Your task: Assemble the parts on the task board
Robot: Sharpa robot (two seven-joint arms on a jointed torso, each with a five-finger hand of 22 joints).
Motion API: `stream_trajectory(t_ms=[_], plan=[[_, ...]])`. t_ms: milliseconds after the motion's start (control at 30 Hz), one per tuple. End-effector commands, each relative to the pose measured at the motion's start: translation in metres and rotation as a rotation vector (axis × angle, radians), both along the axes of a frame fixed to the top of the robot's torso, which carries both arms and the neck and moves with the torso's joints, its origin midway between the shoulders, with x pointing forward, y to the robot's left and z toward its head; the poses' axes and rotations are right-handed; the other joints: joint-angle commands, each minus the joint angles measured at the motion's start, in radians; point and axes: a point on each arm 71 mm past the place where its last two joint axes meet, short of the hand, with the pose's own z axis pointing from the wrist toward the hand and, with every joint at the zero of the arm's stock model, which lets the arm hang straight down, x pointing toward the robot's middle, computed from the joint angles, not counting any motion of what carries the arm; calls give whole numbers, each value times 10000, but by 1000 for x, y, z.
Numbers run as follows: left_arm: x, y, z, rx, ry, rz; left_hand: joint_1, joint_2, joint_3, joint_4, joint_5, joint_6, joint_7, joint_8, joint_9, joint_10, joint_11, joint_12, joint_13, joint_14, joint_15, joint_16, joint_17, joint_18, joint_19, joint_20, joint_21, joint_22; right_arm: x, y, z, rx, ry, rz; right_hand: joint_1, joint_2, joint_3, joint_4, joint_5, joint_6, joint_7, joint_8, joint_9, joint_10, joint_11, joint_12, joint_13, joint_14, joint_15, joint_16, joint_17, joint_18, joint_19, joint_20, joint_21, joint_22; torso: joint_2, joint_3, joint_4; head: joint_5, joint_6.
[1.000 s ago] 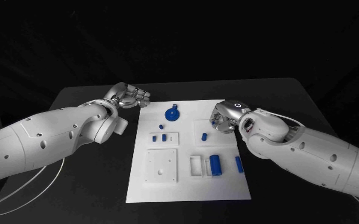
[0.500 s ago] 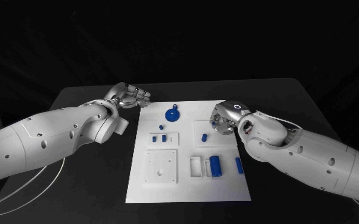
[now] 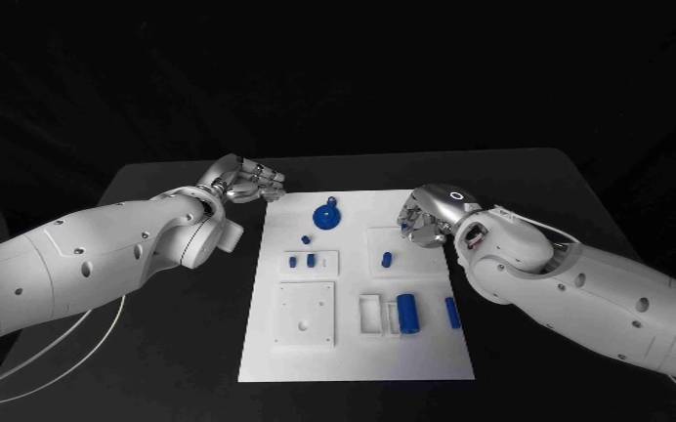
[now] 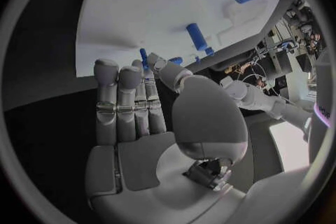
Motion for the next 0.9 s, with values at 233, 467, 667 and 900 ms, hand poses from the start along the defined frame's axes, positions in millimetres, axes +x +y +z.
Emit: stream_trajectory(t_ms=[233,467,667,900], plan=[[1,-4,1,-198,-58,-174,-20,83,-1,-9,9,-37,37,-27,-5,-31,16,55,-6,-47,61,-89,-27,-55,-38,75,-48,-91,-5,3,15,1848,637,210,11,120,-46,14,-26,70,9,39,-17,8,41,29,6,33,-36,-96,31,22,473,-84,-22,523,-6,-4,-16,147,29],[1,-6,1,-252,-75,-197,-36,99,16,-2,17,-46,41,-28,-5,-41,24,54,-6,-134,97,-121,-53,-48,-91,105,-55,-176,-16,22,24,2733,691,993,16,182,-139,-7,-24,51,14,38,-18,-13,45,28,3,51,-36,-142,37,80,474,-85,-101,490,-8,-10,-13,480,66],[2,-11,1,-435,-26,-166,-31,123,32,-9,22,-50,46,-28,-5,-22,24,55,-6,-208,124,-140,-76,-27,-109,128,-51,-245,-31,47,24,3256,872,1840,30,267,-255,-52,-18,22,22,36,-18,-43,54,28,3,73,-29,-164,51,108,483,-70,-110,478,-24,-38,8,805,11],[4,-19,1,-626,20,-185,-40,136,30,-9,25,-42,43,-27,-5,-13,22,57,-5,-237,134,-139,-82,-13,-115,143,-46,-287,-50,79,11,3186,1041,2782,42,291,-272,-92,-13,10,27,39,-18,-56,59,26,3,74,-24,-172,55,115,482,-62,-131,471,-18,-67,19,1125,-68]])
